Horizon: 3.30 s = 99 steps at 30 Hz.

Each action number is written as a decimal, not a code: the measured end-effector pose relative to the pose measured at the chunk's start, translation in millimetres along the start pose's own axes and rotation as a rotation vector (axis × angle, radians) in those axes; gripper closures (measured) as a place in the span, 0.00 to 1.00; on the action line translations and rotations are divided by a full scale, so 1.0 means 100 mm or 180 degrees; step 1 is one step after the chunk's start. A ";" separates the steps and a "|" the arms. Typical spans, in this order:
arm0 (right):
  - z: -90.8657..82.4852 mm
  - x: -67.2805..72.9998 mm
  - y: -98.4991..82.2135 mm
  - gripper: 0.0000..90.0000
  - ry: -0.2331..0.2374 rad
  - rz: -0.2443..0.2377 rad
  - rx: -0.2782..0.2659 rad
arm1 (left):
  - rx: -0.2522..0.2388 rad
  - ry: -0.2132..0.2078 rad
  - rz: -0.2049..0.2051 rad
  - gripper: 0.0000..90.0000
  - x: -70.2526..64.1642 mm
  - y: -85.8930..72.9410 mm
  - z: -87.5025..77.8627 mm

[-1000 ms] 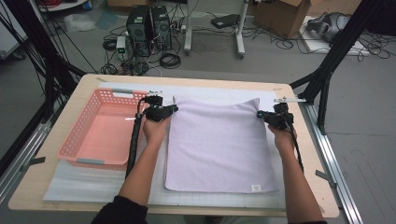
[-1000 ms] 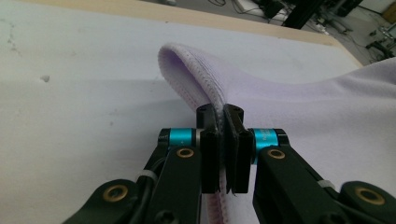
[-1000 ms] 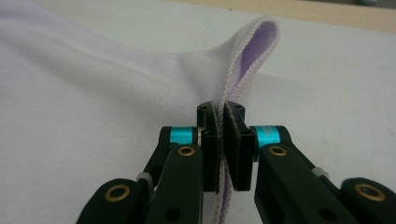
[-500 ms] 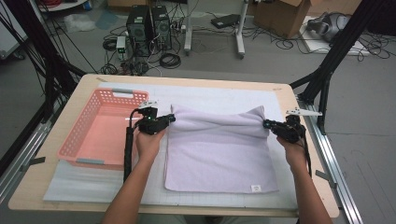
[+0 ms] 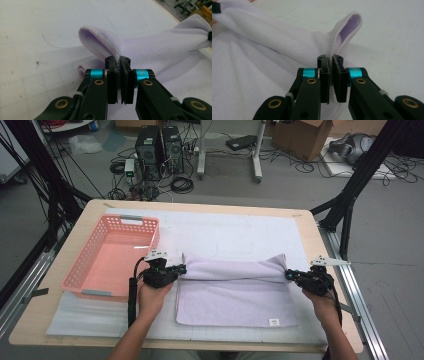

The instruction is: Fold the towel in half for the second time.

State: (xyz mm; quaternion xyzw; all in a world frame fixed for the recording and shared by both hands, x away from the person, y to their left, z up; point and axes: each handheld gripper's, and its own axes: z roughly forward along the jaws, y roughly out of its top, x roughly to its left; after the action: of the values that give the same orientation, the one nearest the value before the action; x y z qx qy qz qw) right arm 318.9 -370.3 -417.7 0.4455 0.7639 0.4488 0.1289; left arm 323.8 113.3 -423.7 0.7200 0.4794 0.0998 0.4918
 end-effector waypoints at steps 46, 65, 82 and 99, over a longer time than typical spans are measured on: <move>0.16 -0.04 0.54 0.93 -0.0258 0.0035 0.0152 | -0.0008 0.0121 0.0086 1.00 0.09 0.29 0.18; -0.44 0.38 -0.05 0.92 -0.0176 -0.0050 -0.0201 | -0.0250 -0.0069 0.0292 1.00 -0.29 -0.14 -0.47; -0.60 0.59 -0.48 0.87 -0.0317 -0.0030 -0.0095 | -0.0292 -0.0169 0.0154 0.51 -0.40 -0.35 -0.51; -0.53 0.56 -0.66 0.66 -0.0433 0.0096 0.0133 | 0.0109 -0.0129 0.0226 0.53 -0.39 -0.64 -0.54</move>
State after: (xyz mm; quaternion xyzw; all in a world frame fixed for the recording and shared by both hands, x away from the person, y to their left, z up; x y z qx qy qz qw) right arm 217.8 -369.1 -429.0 0.4891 0.7558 0.4033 0.1643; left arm 232.1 119.4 -435.3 0.7467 0.4450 0.0944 0.4852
